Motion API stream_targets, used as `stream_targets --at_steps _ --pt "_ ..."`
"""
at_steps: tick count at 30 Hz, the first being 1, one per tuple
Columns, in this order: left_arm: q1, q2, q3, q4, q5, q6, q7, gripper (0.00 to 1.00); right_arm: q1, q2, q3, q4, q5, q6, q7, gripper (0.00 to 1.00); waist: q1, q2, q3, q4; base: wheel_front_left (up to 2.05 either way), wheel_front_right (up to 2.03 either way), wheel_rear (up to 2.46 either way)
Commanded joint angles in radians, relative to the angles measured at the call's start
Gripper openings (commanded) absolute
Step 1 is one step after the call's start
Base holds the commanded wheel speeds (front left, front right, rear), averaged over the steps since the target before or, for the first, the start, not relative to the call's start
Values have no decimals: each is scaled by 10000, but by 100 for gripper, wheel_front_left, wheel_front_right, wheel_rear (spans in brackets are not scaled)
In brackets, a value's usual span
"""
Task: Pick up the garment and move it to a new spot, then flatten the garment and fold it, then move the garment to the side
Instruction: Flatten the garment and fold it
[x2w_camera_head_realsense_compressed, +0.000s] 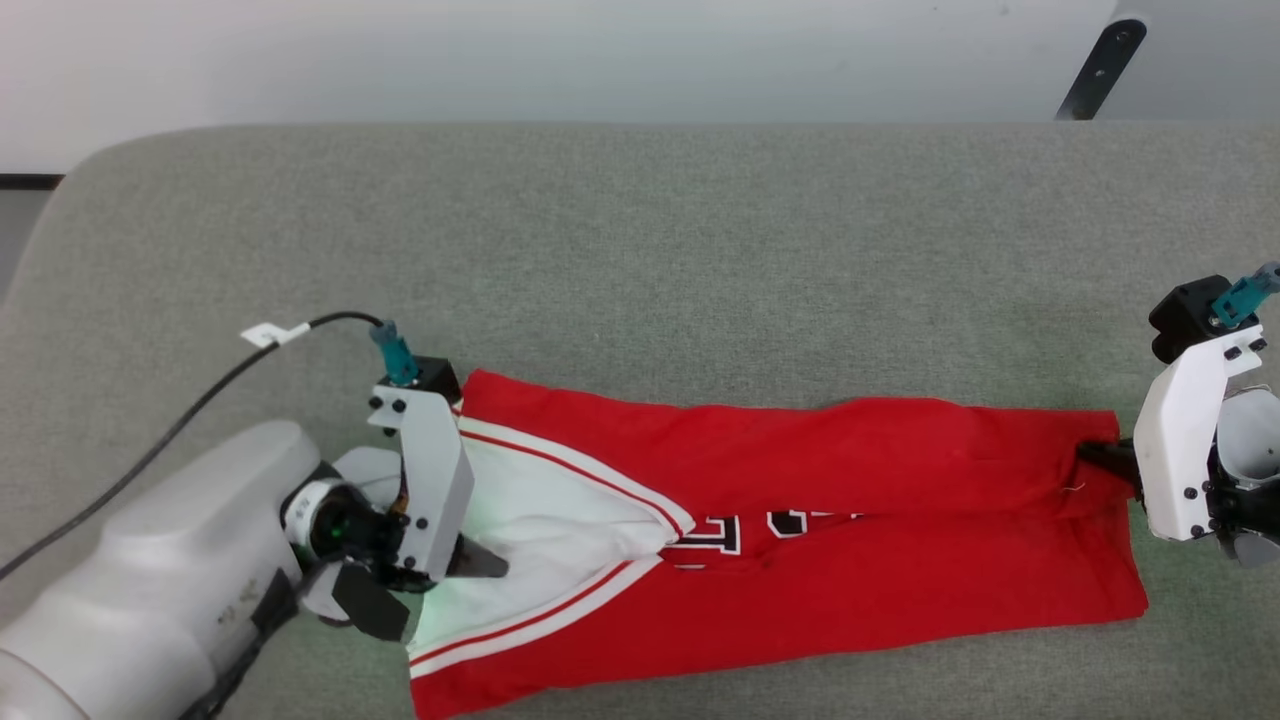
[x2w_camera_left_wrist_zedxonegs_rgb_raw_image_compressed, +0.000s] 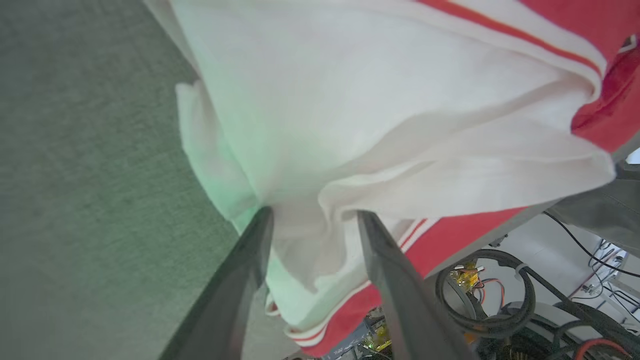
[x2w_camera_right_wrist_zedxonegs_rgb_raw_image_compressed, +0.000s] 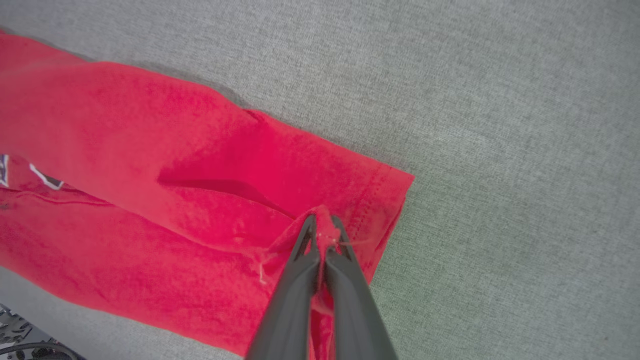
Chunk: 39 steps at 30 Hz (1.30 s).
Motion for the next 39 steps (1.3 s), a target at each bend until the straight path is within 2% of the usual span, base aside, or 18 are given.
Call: stream_targets --at_steps 1,7,15,25,27,28,36,39 --pt "-68 13 -43 113 95 23 103 100 29 45 -71 35 -101 -17 49 0 0 -1 -56 32 0 0 0" --pt "-338 8 -49 132 88 251 644 100 279 96 -166 171 -132 -17 229 0 0 -1 -270 172 0 0 0" --pt "-478 329 36 -527 11 702 1028 100 312 320 -415 580 -186 -17 777 0 0 -1 -225 406 0 0 0" --pt "-260 850 260 -1661 -158 1246 918 100 234 1042 -758 2090 -420 -17 1464 0 0 -1 -12 749 0 0 0" --pt "-181 919 263 -1805 -176 1316 885 100 140 1121 -828 2329 -570 -19 1379 48 0 -1 -45 803 0 0 0" --pt "-166 964 265 -1847 -143 1341 853 100 85 1150 -860 2416 -645 -17 1372 100 0 -1 -83 824 0 0 0" --pt "140 1222 281 -2016 64 1595 409 100 -211 1094 -1166 2837 -1010 -17 1887 100 0 -1 -775 840 0 0 0" --pt "381 1292 305 -2080 212 1525 -62 100 -41 945 -1293 2706 -1155 -17 1963 100 0 -1 -1213 822 0 0 0"
